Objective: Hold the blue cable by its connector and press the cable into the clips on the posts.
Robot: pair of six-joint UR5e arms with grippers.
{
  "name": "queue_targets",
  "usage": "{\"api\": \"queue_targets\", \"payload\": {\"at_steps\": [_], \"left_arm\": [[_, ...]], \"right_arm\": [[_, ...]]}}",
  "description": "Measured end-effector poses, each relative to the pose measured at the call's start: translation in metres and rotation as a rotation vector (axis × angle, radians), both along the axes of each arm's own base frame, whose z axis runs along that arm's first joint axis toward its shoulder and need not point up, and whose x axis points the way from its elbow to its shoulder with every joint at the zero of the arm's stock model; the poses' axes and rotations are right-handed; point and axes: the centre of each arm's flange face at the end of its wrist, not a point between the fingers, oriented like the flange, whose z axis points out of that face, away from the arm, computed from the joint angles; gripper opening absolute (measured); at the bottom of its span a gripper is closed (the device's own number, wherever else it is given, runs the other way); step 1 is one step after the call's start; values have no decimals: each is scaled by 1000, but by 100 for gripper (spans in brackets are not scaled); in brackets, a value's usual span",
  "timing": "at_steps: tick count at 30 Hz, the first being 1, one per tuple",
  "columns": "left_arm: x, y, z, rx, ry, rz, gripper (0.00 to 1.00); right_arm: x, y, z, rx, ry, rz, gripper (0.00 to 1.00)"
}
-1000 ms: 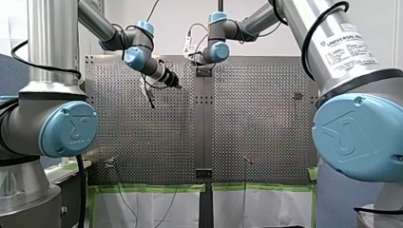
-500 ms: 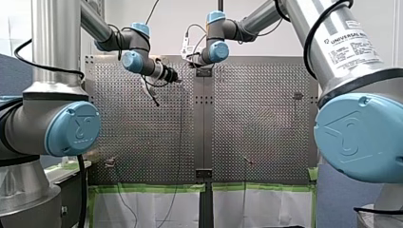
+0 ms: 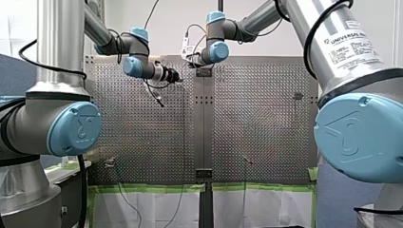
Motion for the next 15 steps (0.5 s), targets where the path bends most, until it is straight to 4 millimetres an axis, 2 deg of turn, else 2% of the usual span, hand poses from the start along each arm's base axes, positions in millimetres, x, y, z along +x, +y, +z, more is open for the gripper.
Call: {"api": "queue_targets", "payload": {"at_steps": [8,15], "left_arm": [[8,6,-1,-60,13,10,100],[11,2,4,-114,-3,-31,100]], "right_arm": [[1,1,0,0,0,4,0],[4,6,0,-1,-1,11,0]]}}
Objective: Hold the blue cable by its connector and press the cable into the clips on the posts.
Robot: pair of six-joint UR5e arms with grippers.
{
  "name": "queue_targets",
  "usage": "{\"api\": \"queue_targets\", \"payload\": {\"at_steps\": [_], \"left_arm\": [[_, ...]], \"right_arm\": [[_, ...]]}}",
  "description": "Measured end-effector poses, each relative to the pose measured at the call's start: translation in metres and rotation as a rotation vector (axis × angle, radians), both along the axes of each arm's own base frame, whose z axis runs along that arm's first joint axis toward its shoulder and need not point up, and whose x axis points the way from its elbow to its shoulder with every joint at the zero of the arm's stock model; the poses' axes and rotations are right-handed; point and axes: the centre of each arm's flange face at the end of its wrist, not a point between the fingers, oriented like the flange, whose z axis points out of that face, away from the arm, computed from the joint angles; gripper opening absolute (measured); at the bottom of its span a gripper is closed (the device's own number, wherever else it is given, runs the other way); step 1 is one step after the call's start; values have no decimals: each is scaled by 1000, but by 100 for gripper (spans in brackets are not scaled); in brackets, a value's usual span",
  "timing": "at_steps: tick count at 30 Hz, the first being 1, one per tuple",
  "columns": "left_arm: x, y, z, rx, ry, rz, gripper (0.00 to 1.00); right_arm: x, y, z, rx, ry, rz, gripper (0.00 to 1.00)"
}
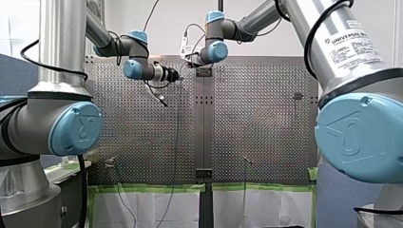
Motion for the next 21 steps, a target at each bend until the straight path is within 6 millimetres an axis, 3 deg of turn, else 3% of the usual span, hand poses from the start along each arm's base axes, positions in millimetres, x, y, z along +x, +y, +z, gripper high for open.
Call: {"api": "queue_targets", "payload": {"at_steps": [6,14,21], "left_arm": [[4,-3,-1,-43,-4,-31,100],[18,-5,-33,-101,101,-22,100],[26,-3,-34,-160,100,-16,100]], "right_arm": [[3,4,0,-1,-1,7,0],[5,7,0,0,0,13,0],[5,7,0,0,0,14,0]]}}
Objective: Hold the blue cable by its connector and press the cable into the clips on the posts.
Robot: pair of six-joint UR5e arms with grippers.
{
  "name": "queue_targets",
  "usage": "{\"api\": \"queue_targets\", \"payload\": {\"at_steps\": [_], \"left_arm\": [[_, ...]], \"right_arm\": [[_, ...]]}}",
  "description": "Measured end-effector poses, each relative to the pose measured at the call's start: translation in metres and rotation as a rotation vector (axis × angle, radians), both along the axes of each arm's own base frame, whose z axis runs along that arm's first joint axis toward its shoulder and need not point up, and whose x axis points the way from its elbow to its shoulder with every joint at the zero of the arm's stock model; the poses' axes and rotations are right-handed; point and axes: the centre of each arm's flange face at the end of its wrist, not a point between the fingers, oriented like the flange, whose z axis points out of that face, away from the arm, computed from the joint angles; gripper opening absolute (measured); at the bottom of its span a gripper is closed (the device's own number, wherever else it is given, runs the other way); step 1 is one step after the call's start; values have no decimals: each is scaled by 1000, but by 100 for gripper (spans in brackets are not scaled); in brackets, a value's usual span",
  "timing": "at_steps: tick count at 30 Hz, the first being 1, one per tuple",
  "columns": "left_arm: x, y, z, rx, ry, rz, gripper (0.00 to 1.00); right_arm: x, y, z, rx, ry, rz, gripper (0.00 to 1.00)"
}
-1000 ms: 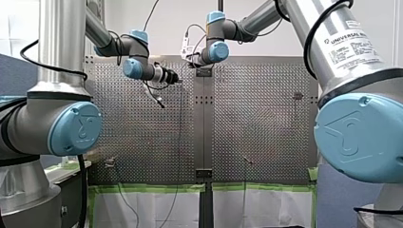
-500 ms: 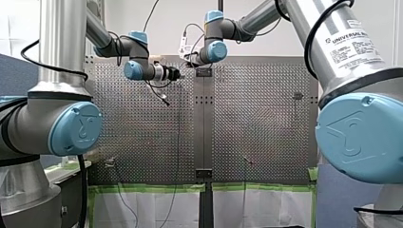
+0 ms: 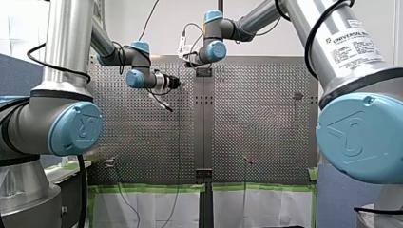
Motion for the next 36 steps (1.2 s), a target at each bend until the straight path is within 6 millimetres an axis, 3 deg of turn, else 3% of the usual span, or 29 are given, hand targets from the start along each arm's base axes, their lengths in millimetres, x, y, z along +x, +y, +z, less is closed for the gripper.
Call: {"api": "queue_targets", "payload": {"at_steps": [9,11,12,13,14,15,16,17,36], "left_arm": [[4,0,4,-69,2,0,100],[4,2,3,-84,21,6,55],[4,2,3,-90,29,11,55],[4,3,2,-95,37,18,43],[4,4,2,-97,41,25,23],[4,4,2,-96,43,32,23],[4,6,1,-92,45,43,6],[4,6,1,-86,47,52,0],[-3,22,0,63,52,147,0]], "right_arm": [[0,0,0,0,0,1,0],[0,0,0,0,0,0,0],[0,0,0,0,0,0,0],[0,0,0,0,0,0,0],[0,0,0,0,0,0,0],[0,0,0,0,0,0,0],[0,0,0,0,1,0,0],[0,0,0,0,0,0,0],[0,0,-3,5,5,2,0]]}}
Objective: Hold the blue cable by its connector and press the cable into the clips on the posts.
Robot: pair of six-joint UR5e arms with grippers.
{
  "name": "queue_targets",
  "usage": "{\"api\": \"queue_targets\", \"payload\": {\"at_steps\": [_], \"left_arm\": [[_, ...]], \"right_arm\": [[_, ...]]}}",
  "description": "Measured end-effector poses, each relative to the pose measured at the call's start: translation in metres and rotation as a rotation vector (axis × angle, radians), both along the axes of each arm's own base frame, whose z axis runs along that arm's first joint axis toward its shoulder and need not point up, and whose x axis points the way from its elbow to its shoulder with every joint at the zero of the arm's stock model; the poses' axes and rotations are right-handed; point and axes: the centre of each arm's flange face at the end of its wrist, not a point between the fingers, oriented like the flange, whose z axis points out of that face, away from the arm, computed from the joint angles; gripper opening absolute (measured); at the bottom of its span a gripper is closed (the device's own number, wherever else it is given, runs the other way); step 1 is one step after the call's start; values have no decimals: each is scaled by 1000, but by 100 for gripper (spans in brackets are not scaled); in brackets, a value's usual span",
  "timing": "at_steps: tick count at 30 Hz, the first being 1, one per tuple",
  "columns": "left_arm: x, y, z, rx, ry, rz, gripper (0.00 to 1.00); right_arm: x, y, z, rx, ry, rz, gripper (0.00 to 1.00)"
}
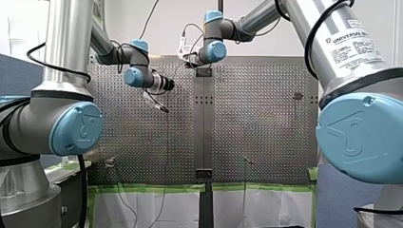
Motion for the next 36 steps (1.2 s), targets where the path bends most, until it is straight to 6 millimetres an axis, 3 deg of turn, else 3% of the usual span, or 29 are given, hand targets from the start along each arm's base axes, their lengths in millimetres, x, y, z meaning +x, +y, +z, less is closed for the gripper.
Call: {"api": "queue_targets", "payload": {"at_steps": [18,28,36], "left_arm": [[-25,51,52,145,-36,222,0],[-51,72,80,232,-47,329,0],[-80,84,86,312,-22,403,0]], "right_arm": [[0,0,-7,8,8,-1,0],[4,4,-15,8,12,28,0],[14,15,-16,0,7,66,0]]}}
